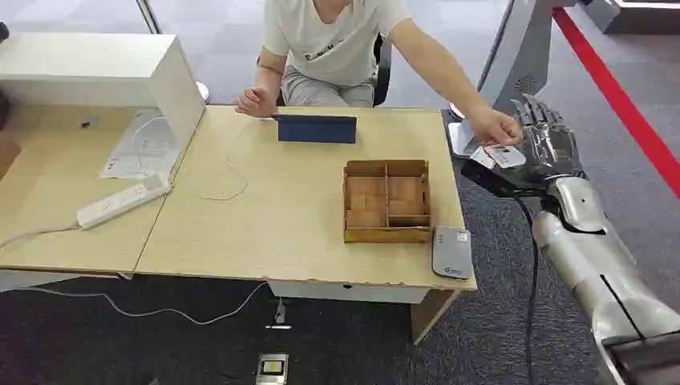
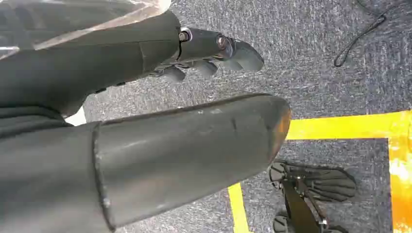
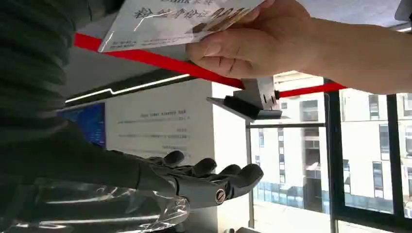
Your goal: Pass the card to the sensor for recognition and then transmit it.
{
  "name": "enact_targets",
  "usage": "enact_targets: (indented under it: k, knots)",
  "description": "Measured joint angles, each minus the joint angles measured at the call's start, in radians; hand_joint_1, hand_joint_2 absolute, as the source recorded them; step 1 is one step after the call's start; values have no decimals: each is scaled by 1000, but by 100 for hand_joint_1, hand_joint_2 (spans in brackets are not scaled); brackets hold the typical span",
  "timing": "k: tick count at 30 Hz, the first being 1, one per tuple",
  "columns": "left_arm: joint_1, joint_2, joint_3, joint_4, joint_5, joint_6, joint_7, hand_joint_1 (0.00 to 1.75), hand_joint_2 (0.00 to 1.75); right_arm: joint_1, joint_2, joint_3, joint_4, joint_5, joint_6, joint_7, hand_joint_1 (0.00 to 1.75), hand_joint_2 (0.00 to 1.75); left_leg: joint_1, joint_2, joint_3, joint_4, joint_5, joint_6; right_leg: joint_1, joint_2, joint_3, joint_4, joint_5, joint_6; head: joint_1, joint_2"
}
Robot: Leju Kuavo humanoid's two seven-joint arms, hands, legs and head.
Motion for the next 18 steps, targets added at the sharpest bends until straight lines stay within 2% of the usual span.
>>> enact_targets:
  k: [1,8,18]
  knots:
    - [0,0,0,0,1,0,2,0,0,-2,2,2,-1,0,5,0,175,175,0,0,0,0,0,0,0,0,0,0,0,0,0,0]
    - [0,-4,0,0,-2,3,19,0,0,-8,20,14,-10,1,33,8,175,175,0,0,0,0,0,0,0,0,0,0,0,0,0,0]
    - [1,-8,0,0,-2,4,24,0,0,-8,21,27,-18,-3,36,-12,175,175,0,0,0,0,0,0,0,0,0,0,0,0,0,0]
